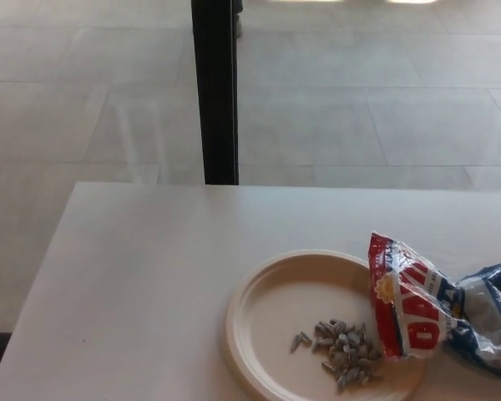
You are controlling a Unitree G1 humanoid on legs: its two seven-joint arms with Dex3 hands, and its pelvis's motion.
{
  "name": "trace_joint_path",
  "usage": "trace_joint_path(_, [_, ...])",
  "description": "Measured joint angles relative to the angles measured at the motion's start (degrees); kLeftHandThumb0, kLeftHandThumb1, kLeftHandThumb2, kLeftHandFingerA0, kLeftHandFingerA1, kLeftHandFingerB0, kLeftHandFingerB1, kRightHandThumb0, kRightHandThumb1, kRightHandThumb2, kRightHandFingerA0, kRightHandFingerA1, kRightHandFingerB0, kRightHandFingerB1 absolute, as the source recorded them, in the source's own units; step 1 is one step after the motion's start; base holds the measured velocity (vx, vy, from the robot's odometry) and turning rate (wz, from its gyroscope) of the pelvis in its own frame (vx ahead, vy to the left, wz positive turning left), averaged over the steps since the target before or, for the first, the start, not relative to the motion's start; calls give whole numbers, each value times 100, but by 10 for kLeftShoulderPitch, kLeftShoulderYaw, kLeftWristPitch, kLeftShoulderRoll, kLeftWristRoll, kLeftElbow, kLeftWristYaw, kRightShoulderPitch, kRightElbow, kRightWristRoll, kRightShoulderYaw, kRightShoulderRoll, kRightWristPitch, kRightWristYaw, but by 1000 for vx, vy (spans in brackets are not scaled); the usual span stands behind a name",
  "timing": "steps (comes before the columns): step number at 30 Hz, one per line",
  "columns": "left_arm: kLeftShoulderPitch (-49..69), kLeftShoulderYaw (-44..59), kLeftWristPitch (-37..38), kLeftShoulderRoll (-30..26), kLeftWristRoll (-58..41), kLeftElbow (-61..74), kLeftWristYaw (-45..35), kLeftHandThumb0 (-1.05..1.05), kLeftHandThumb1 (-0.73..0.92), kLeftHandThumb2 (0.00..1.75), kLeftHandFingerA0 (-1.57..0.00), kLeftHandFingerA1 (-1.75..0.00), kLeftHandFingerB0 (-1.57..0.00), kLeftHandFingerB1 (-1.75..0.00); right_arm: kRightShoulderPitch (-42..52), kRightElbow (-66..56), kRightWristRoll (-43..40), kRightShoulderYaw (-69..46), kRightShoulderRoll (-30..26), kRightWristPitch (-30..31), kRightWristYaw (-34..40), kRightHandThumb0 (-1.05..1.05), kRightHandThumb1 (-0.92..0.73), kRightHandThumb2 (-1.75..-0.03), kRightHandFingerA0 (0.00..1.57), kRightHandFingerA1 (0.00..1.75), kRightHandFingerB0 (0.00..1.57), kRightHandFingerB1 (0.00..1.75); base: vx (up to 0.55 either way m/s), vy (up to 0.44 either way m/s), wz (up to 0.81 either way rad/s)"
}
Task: The robot uses its right hand to pick up a bag of sunflower seeds kept in the middle of the desk and tilts it over a plate kept next to it to pour out a few seeds and then puts the bag of seeds back on the desk
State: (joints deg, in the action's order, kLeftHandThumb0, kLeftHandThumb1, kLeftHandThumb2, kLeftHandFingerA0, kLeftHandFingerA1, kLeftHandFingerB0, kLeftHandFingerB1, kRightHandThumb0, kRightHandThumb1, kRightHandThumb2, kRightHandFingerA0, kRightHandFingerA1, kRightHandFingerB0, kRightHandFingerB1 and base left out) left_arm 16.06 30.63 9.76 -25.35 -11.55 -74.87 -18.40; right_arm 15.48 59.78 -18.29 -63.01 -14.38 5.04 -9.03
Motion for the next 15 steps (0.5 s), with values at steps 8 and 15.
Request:
trace_joint_path(8, [4, -6, 0, 0, 0, -2, 11, -53, 61, 58, -59, -57, -56, -46, 8, 58, 1, 78, -28, -62, -8, -65, -62, -76, 0, 47, 0, 48, 0, 0, 0])
trace_joint_path(15, [5, -21, 0, 0, 2, -4, 22, -53, 60, 59, -60, -61, -55, -47, 42, 85, 0, 129, -46, -112, -29, -57, -66, -60, 0, 56, 0, 65, 0, 0, 0])
